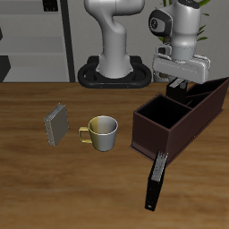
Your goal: Place the right black book into the left desk caddy's front compartment
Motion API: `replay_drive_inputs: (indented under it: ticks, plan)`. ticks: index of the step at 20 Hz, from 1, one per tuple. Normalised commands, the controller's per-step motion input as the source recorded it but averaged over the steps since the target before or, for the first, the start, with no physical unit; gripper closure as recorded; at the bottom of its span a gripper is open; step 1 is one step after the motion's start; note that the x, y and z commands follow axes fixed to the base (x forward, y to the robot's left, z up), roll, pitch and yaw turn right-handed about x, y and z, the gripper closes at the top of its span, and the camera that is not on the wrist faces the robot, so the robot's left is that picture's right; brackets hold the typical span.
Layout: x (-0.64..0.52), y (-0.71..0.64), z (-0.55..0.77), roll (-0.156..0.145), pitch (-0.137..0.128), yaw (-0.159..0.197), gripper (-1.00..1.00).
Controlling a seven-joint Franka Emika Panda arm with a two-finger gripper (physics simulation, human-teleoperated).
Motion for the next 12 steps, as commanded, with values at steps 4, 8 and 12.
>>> replay_drive_inputs:
  ticks: [4,8,12]
  plan:
    - [0.01,0.02,-0.16,0.002,0.028,-0.004,1.0]
    - [0.09,-0.01,-0.11,-0.009,0.022,-0.001,1.0]
    - [0.05,0.03,-0.12,0.01,0.012,-0.003,1.0]
